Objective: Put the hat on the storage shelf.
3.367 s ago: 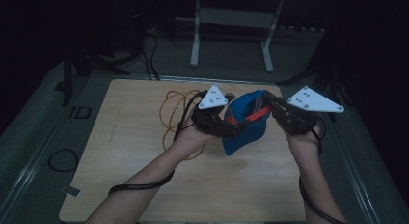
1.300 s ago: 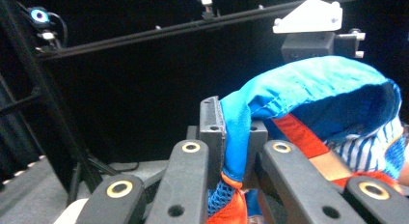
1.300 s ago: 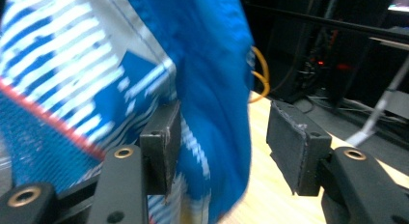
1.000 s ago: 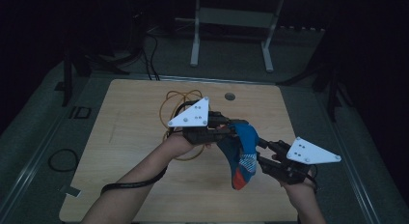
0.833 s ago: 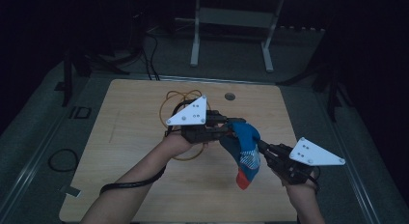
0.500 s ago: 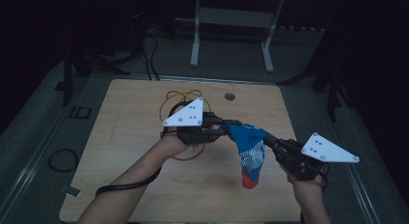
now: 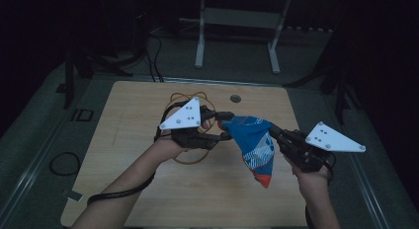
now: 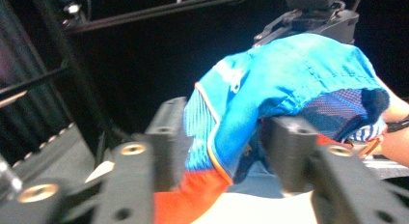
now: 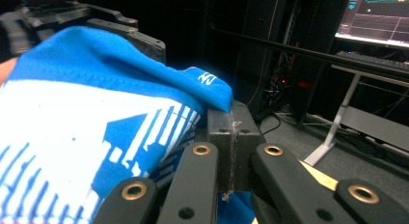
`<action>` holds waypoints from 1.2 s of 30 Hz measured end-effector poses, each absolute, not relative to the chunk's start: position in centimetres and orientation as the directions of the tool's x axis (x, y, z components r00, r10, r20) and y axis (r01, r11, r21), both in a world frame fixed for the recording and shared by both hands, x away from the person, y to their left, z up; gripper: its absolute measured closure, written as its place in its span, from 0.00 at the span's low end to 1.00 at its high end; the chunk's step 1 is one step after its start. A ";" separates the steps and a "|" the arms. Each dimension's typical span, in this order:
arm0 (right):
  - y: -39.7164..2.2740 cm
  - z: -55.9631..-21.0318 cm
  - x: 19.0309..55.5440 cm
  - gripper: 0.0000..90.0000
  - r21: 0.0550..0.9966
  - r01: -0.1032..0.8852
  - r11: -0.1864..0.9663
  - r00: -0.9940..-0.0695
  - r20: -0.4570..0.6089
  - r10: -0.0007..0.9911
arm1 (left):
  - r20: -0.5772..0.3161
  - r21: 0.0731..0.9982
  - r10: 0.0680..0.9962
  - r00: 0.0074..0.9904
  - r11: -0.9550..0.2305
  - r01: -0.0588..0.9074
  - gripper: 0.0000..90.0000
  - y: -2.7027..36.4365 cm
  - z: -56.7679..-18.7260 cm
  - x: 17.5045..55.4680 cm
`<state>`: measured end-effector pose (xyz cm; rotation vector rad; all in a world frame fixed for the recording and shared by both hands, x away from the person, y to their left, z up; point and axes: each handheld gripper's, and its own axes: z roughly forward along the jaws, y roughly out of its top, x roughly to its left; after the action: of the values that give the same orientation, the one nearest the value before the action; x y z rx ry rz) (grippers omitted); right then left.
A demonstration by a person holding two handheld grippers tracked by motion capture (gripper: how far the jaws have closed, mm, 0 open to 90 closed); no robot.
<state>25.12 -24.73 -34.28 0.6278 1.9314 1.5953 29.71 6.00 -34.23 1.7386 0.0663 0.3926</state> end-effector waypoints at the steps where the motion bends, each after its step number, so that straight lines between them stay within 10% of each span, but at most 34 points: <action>1: -24.7 -34.1 25.4 1.00 0.982 0.008 0.190 -0.734 -0.123 0.667 | 0.226 0.961 0.273 0.935 -0.222 -0.167 0.49 6.3 -34.2 29.6; 14: -24.8 -32.3 26.5 1.00 0.986 -0.018 0.167 -0.706 -0.131 0.696 | 0.207 0.963 0.403 0.891 -0.245 -0.113 0.36 11.2 -34.2 28.5; 26: -22.0 -30.7 29.1 1.00 0.986 -0.022 0.164 -0.704 -0.132 0.697 | 0.180 0.969 0.594 0.784 -0.242 -0.039 0.02 17.1 -37.3 27.3; 36: -18.0 -29.5 32.0 1.00 0.982 -0.007 0.191 -0.713 -0.139 0.688 | 0.162 0.972 0.733 0.660 -0.233 0.020 0.02 21.3 -41.3 26.3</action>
<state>32.04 -17.98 -29.52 0.6350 1.8987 1.5689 26.30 21.27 -41.32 1.6913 0.6185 0.7487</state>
